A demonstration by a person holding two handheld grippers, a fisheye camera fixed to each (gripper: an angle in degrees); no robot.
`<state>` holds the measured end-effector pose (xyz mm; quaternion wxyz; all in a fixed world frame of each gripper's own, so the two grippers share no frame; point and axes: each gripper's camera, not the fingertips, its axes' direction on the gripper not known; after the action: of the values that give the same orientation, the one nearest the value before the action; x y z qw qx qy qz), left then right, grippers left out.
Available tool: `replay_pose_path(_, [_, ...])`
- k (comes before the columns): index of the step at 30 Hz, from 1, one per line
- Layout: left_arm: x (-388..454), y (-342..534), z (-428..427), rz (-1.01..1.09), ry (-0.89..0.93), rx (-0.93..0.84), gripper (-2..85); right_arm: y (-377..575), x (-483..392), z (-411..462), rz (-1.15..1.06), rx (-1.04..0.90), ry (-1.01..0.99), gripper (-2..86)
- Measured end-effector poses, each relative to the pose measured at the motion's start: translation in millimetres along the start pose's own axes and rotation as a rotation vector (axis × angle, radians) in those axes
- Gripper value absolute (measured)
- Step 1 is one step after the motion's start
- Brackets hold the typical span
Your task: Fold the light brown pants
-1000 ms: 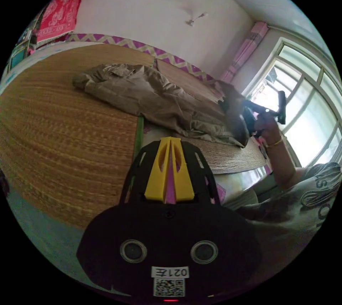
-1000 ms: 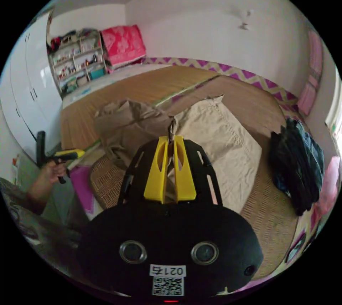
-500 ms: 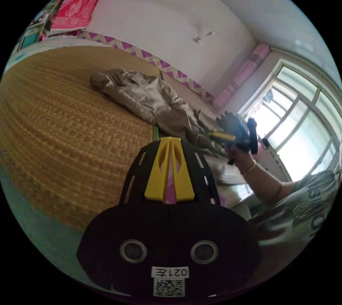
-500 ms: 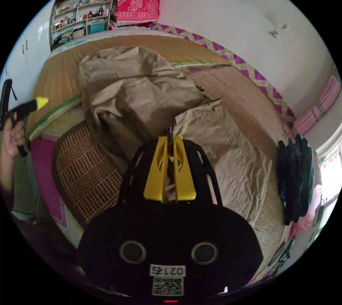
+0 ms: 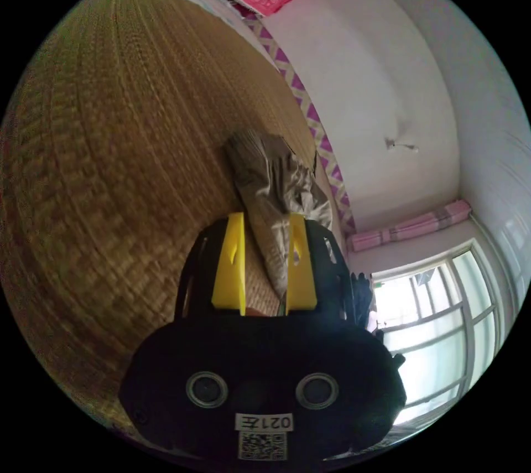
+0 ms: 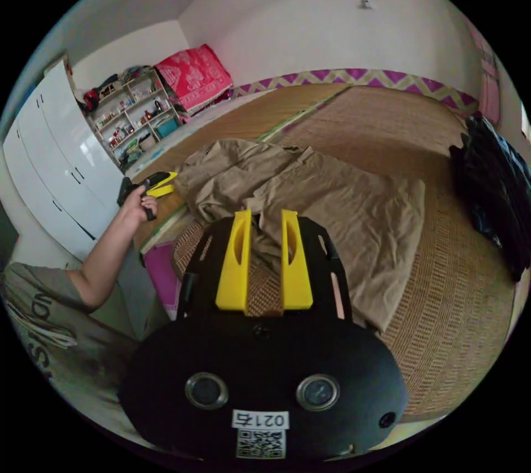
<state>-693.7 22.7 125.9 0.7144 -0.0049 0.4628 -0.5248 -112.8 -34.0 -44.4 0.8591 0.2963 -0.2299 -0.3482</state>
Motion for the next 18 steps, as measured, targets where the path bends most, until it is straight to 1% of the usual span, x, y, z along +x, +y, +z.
replay_pose_path(4, [-2.4, -6.6, 34.9, -0.046, 0.005, -0.001, 10.5, 45.0, 48.2, -35.0, 0.084, 0.028, -0.035, 7.8])
replay_pose_path(6, [-7.2, -3.0, 48.8, -0.081, 0.02, 0.0, 7.7, 64.2, 71.9, -46.8, 0.132, 0.045, -0.066, 7.3])
replay_pose_path(8, [-11.7, 11.9, 57.6, -0.103, 0.091, 0.03, 1.6, 88.6, 104.0, -60.6, 0.187, 0.057, -0.102, 6.4])
replay_pose_path(10, [1.4, 29.0, 58.3, -0.068, 0.13, 0.063, 0.3, 107.3, 126.8, -72.1, 0.228, 0.067, -0.105, 5.8])
replay_pose_path(12, [34.4, 52.8, 55.7, 0.032, 0.108, 0.108, -0.2, 125.7, 147.8, -84.4, 0.263, 0.079, -0.104, 5.3])
replay_pose_path(14, [104.4, 99.2, 58.8, 0.27, 0.012, 0.155, -0.5, 148.3, 173.2, -98.9, 0.302, 0.088, -0.104, 4.5])
replay_pose_path(15, [124.7, 114.7, 62.0, 0.347, -0.015, 0.162, -0.5, 153.6, 179.3, -102.1, 0.311, 0.091, -0.105, 4.3])
replay_pose_path(17, [203.9, 191.1, 87.5, 0.643, -0.142, 0.172, -0.6, 174.0, 202.4, -113.6, 0.339, 0.104, -0.107, 3.6])
replay_pose_path(18, [220.3, 211.7, 95.9, 0.703, -0.172, 0.17, -0.7, 178.9, 208.0, -115.9, 0.347, 0.107, -0.106, 3.4])
